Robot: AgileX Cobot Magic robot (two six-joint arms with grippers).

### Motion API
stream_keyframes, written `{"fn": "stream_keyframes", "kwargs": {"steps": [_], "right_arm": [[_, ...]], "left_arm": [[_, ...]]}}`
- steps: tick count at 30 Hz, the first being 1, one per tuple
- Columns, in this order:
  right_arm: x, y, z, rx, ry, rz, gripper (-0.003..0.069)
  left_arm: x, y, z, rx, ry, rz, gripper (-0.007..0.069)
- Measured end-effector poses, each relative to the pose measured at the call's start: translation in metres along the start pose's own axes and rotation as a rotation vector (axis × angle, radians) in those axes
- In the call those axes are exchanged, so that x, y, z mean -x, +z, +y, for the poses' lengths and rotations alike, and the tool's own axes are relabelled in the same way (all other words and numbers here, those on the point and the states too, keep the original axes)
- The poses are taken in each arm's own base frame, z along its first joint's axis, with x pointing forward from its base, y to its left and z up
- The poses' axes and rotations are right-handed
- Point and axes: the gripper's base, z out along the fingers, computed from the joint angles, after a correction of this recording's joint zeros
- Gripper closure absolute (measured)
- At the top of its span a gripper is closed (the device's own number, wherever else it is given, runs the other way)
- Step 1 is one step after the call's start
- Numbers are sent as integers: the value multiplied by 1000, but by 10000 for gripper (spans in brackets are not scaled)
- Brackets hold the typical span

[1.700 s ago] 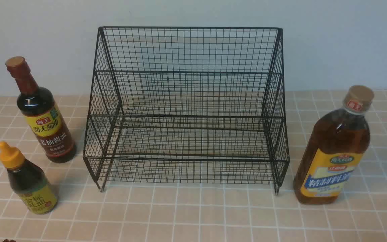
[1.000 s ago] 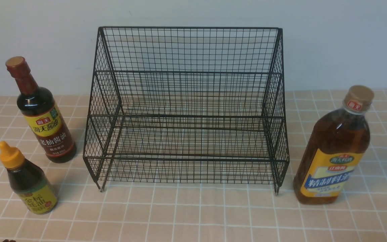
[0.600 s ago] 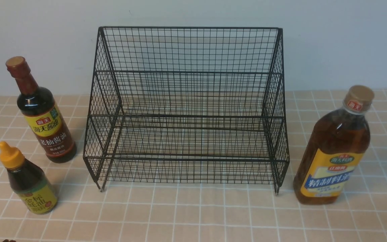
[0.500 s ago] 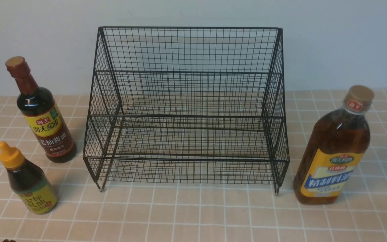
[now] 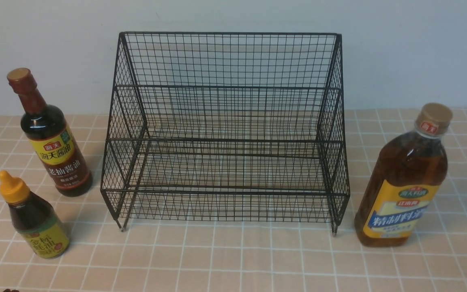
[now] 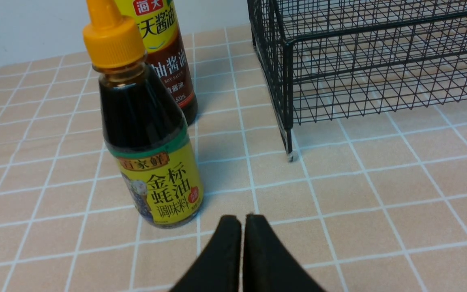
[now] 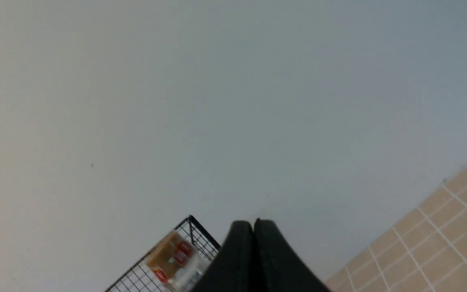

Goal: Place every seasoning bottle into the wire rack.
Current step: Use the right arm to grab the condiment bottle closest to it

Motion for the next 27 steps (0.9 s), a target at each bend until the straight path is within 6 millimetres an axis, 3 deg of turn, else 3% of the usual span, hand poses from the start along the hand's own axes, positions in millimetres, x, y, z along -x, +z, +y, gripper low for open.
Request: {"fn": "stream_keyframes", "kwargs": {"steps": [1, 2, 5, 9, 10, 14, 17, 18, 21, 26, 27], "right_arm": [[0, 0, 0, -1, -4, 1, 673], [16, 3, 17, 38, -69, -15, 673], [38, 15, 45, 67, -244, 47, 673], [58, 55, 77, 42, -478, 282, 673], [55, 57, 76, 35, -486, 304, 673], [60, 106, 92, 4, -579, 524, 656], [59, 121, 95, 8, -595, 564, 629], [59, 139, 99, 23, -604, 593, 589], [56, 158, 104, 54, -602, 628, 515], [36, 188, 100, 109, -591, 736, 289], [35, 189, 99, 111, -586, 744, 280]], "left_arm": [[0, 0, 0, 0, 0, 0, 631], [0, 0, 0, 0, 0, 0, 631], [0, 0, 0, 0, 0, 0, 631], [0, 0, 0, 0, 0, 0, 631], [0, 0, 0, 0, 0, 0, 631], [0, 0, 0, 0, 0, 0, 631], [0, 0, 0, 0, 0, 0, 631], [0, 0, 0, 0, 0, 0, 631], [0, 0, 0, 0, 0, 0, 631], [0, 0, 0, 0, 0, 0, 631], [0, 0, 0, 0, 0, 0, 631]]}}
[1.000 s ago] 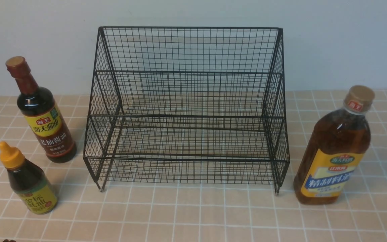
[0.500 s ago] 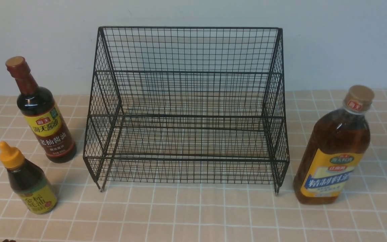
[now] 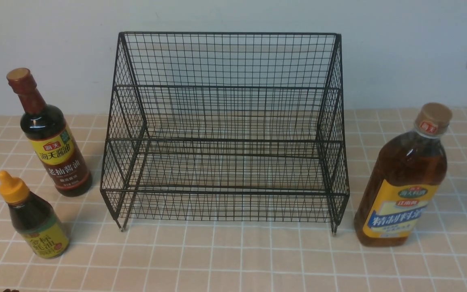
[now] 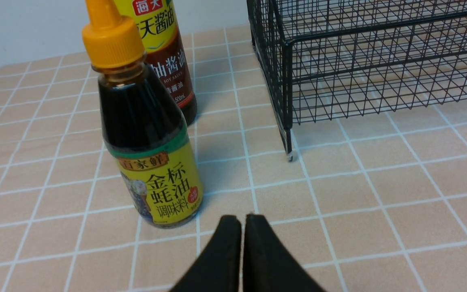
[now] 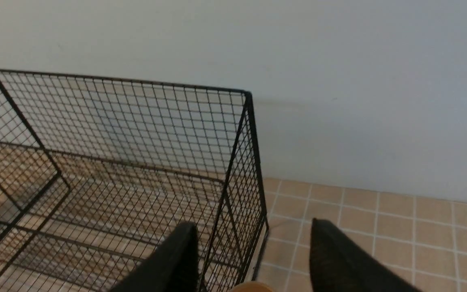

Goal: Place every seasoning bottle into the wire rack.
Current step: Use the right arm to grab the condiment bottle closest to it, then use the right arm to put the condiment bottle back on the shelf

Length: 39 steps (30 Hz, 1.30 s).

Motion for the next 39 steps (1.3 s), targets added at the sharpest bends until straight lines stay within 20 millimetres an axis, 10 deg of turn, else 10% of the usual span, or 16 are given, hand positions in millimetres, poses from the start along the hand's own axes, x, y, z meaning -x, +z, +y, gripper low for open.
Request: {"fn": "stream_keyframes", "kwargs": {"steps": [7, 19, 27, 32, 39], "right_arm": [[-17, 36, -6, 59, 0, 144, 34], [-32, 59, -5, 83, -73, 255, 17], [-40, 68, -13, 28, -99, 315, 100], [-40, 68, -13, 23, -111, 320, 340], [-38, 66, -12, 32, -116, 325, 330]], "left_arm": [[0, 0, 0, 0, 0, 0, 631], [0, 0, 0, 0, 0, 0, 631], [0, 0, 0, 0, 0, 0, 631], [0, 0, 0, 0, 0, 0, 631], [0, 0, 0, 0, 0, 0, 631]]}}
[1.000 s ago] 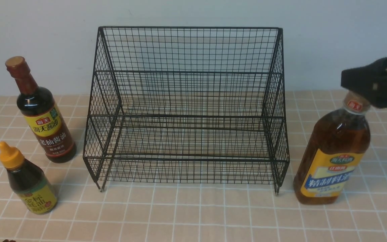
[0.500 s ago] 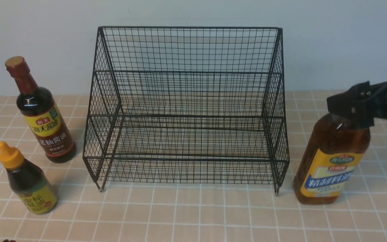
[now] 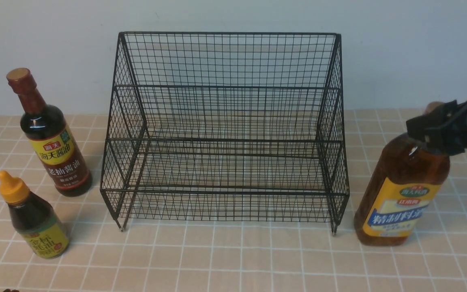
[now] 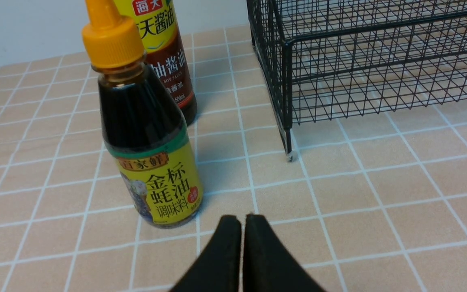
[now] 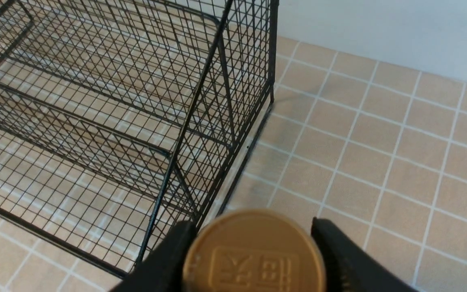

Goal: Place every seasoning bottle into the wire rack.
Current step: Use the right arm to put the condiment bottle back on the shelf

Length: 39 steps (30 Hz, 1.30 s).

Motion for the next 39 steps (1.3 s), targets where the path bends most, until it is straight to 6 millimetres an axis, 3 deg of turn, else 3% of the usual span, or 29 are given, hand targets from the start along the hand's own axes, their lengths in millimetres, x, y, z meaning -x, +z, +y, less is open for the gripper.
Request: {"fn": "stream_keyframes", "kwargs": {"steps": [6, 14, 24, 27, 33, 39], "right_arm": [[11, -20, 6, 31, -71, 36, 330], [64, -74, 16, 36, -151, -115, 330], [115, -129, 28, 41, -187, -350, 330], [127, -136, 32, 84, -168, -405, 330], [145, -124, 36, 208, -101, -449, 330], [152, -90, 47, 272, -132, -424, 330]], "left_arm": [[0, 0, 0, 0, 0, 0, 631], [0, 0, 0, 0, 0, 0, 631], [0, 0, 0, 0, 0, 0, 631], [0, 0, 0, 0, 0, 0, 631], [0, 0, 0, 0, 0, 0, 631], [0, 0, 0, 0, 0, 0, 631]]}}
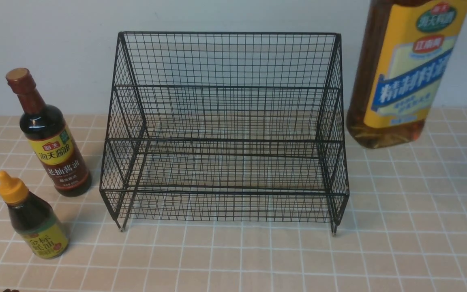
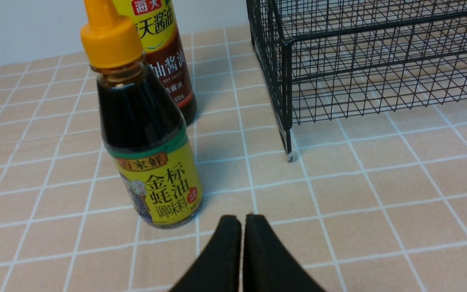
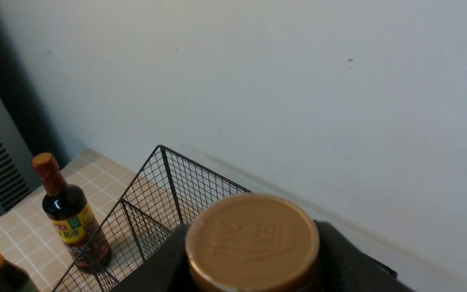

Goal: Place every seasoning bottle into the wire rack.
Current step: Use the right arm to put the condiment bottle back on the shelf

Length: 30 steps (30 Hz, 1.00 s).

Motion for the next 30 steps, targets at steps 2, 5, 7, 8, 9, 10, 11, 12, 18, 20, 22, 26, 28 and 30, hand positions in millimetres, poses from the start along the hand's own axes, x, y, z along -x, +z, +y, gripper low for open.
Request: {"fn": "stream_keyframes", "kwargs": {"steps": [2, 5, 7, 8, 9, 10, 11, 12, 18, 20, 22, 26, 28, 30], "right_arm": [[-3, 15, 5, 24, -11, 8, 330], [-8, 38, 12, 48, -8, 8, 330], [-11, 50, 12, 50, 5, 8, 330], [-13, 56, 12, 50, 9, 8, 330], [-14, 59, 11, 45, 14, 5, 330], [-15, 61, 10, 42, 16, 5, 330], [-18, 68, 7, 34, 23, 9, 330], [-20, 73, 4, 25, 27, 10, 330], [-35, 95, -8, -4, 29, 66, 330], [-36, 97, -9, -11, 35, 73, 330], [-37, 98, -10, -17, 37, 83, 330], [-38, 98, -13, -49, 55, 113, 330], [-38, 98, -15, -69, 67, 125, 330], [-41, 97, -15, -79, 60, 160, 330]], "left_arm": [[0, 0, 0, 0, 0, 0, 631], [0, 0, 0, 0, 0, 0, 631], [0, 0, 0, 0, 0, 0, 631], [0, 0, 0, 0, 0, 0, 631], [0, 0, 0, 0, 0, 0, 631], [0, 0, 0, 0, 0, 0, 631], [0, 0, 0, 0, 0, 0, 631], [0, 0, 0, 0, 0, 0, 631], [0, 0, 0, 0, 0, 0, 631], [0, 0, 0, 0, 0, 0, 631], [0, 0, 0, 0, 0, 0, 631], [0, 0, 0, 0, 0, 0, 631], [0, 0, 0, 0, 0, 0, 631], [0, 0, 0, 0, 0, 0, 631]]}}
